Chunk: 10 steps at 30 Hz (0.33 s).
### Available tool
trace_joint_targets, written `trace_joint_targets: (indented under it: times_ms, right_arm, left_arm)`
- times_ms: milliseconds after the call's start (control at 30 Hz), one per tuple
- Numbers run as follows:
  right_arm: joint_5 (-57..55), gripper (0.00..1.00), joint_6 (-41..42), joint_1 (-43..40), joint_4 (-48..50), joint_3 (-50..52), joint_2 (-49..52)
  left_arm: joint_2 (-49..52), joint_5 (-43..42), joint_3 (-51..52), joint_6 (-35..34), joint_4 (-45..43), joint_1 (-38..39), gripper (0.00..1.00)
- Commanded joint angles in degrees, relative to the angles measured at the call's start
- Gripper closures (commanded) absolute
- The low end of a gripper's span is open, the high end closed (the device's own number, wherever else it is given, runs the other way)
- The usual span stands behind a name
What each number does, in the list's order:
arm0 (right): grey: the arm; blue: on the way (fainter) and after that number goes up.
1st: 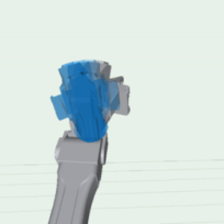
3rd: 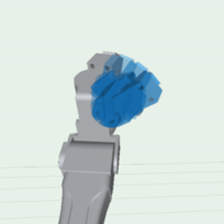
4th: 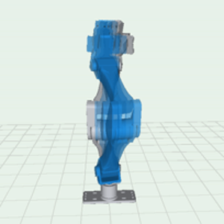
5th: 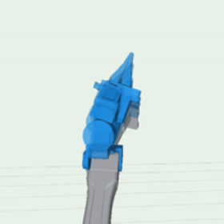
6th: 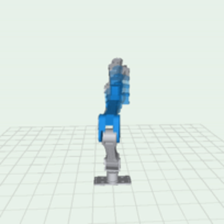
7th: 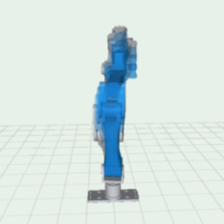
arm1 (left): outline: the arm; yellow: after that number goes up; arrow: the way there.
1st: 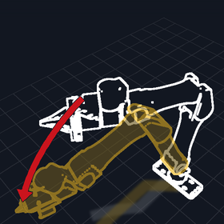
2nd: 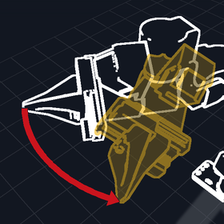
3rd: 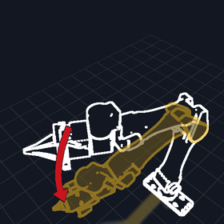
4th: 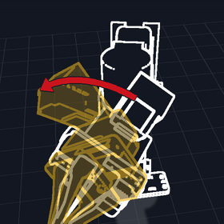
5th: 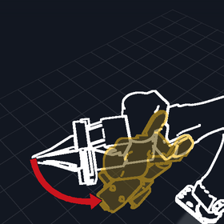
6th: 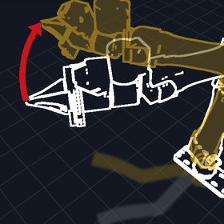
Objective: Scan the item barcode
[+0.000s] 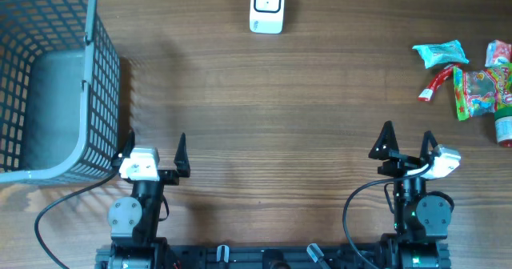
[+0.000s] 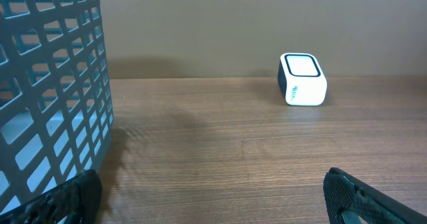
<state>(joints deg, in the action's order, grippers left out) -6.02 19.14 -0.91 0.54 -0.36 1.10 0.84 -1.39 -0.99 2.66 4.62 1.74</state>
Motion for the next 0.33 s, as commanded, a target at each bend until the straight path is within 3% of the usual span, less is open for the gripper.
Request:
trace_joint_targets:
  times_ms: [0, 300]
  right_arm:
    - [0.7, 0.00, -1.1, 0.3, 0.3, 0.1, -0.8]
    - [0.7, 0.00, -1.1, 0.3, 0.3, 0.1, -0.8]
  left_arm:
    - [-0.6, -0.5, 0.7, -0.5, -0.3, -0.4, 0.00]
    - [-0.5, -0.4, 0.7, -0.5, -0.3, -0.4, 0.00]
